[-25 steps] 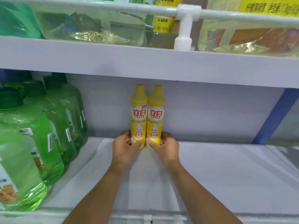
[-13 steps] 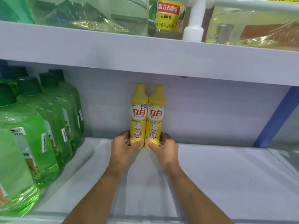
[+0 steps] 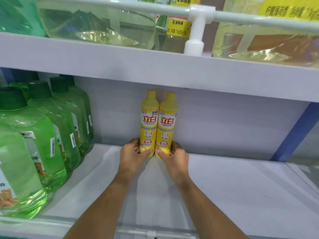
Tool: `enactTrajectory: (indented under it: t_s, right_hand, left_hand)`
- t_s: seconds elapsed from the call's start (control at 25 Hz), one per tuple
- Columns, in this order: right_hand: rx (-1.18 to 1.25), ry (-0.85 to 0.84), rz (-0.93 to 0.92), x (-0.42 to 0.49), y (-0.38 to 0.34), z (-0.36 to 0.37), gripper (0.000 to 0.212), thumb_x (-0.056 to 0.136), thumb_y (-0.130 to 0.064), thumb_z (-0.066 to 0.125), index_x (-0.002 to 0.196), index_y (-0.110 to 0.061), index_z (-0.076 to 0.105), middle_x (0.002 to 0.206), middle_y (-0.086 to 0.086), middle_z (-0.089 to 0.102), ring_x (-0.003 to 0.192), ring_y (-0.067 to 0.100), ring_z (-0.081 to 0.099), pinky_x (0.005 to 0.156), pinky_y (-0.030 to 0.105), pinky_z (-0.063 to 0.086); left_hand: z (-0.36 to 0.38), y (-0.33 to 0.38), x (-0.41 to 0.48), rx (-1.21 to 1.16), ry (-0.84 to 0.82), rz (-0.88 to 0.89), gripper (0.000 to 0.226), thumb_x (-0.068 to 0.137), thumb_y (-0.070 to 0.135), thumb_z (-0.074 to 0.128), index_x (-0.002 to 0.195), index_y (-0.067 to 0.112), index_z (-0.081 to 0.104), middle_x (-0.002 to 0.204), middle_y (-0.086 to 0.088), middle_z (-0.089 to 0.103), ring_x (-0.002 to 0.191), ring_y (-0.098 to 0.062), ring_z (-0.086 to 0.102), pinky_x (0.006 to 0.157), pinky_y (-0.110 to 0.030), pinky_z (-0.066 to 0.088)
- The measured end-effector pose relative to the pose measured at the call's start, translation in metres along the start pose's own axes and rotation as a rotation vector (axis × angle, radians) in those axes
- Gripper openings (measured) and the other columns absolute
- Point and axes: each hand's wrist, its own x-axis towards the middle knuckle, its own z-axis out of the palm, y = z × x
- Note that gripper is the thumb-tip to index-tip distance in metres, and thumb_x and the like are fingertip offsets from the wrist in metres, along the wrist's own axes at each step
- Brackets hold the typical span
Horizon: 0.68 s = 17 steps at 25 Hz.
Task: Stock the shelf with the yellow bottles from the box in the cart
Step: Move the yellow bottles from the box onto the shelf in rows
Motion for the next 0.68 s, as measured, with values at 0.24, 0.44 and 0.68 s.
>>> enactTrajectory:
  t_s: [0.24,0.44,0.68]
  right_hand:
    - [-0.39,-0.164,-0.011,-0.011,-0.024,-0.033,0.062,0.082,-0.062,0.07,0.129,-0.025,0.055,0.128,-0.004,0.066,0.118,0.02,0.063,0.097,0.04,0.055]
    - [-0.921,-0.377,-0.11,-0.062,-0.069,-0.085,0.076,0.094,-0.064,0.051,0.152,-0.018,0.035,0.155,0.006,0.038,0.145,0.027,0.033,0.114,0.04,0.038]
    - [-1.167,-0.393,-0.225,-0.168,-0.128,-0.107,0.081,0.094,-0.069,0.042,0.155,-0.017,0.03,0.159,0.012,0.033,0.143,0.033,0.033,0.113,0.045,0.038]
  left_hand:
    - [-0.025,0.019,-0.014,0.407,-0.145,-0.091,0.076,0.078,0.047,0.081,0.139,0.019,0.047,0.132,0.004,0.06,0.124,-0.021,0.057,0.101,-0.036,0.047]
    - [-0.059,0.06,-0.066,1.155,-0.418,0.075,0.081,0.09,0.065,0.054,0.151,0.017,0.029,0.148,-0.007,0.039,0.138,-0.029,0.036,0.113,-0.039,0.033]
    - [-0.089,0.11,-0.158,1.322,-0.444,0.231,0.072,0.09,0.069,0.042,0.141,0.018,0.039,0.137,-0.012,0.05,0.128,-0.032,0.045,0.108,-0.045,0.038]
